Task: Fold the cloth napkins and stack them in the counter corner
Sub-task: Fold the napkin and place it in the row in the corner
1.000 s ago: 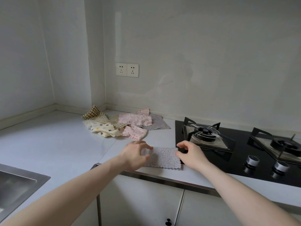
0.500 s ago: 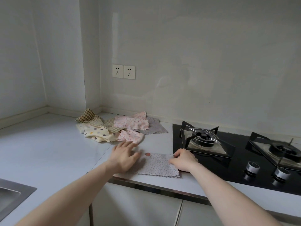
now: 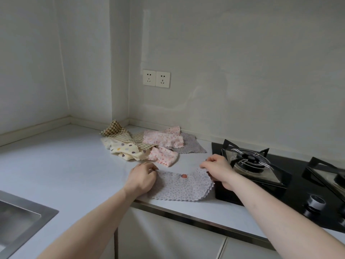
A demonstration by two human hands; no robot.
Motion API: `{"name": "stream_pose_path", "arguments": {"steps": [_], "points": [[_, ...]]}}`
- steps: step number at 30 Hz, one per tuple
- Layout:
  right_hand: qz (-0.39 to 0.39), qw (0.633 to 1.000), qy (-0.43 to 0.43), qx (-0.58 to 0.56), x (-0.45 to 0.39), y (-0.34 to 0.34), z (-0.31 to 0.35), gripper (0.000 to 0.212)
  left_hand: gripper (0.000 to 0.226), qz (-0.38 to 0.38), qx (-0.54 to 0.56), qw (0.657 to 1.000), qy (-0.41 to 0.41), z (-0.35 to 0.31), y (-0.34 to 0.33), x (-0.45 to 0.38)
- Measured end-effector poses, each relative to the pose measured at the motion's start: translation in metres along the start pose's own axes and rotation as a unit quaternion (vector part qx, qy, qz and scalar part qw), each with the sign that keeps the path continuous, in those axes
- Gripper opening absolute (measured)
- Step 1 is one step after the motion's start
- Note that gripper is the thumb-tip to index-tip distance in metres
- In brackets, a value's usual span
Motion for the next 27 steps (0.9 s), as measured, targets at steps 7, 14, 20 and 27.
{"name": "stream_pose_path", "arguments": {"steps": [7,14,20,27], "points": [[0.058,0.998,0.024,-0.033,-0.014,-0.067,0.04,0.022,0.042,-0.005,0.002,1.0,0.002,0.001,-0.001,-0.001],[0.085,0.995,0.023,-0.038,-0.023,-0.113,0.045,0.017,0.046,-0.001,0.017,1.0,0.009,0.003,0.002,0.0],[0.156,0.983,0.017,-0.091,-0.024,-0.131,0.039,0.022,0.034,-0.004,0.037,0.999,0.002,0.005,0.002,-0.002],[-0.021,0.993,0.066,0.091,-0.026,-0.07,0.02,0.014,0.041,-0.005,0.073,0.997,-0.009,0.003,0.0,-0.002]]}}
Point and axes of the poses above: each hand's wrist, its own x-axis away from the middle knuckle, its own y-axis out of the back of the hand, z = x × y, the point moved 7 cm from there along -x, towards the middle knuckle, and after that the axes turned 15 degrees about z, right-handed, at the moved point
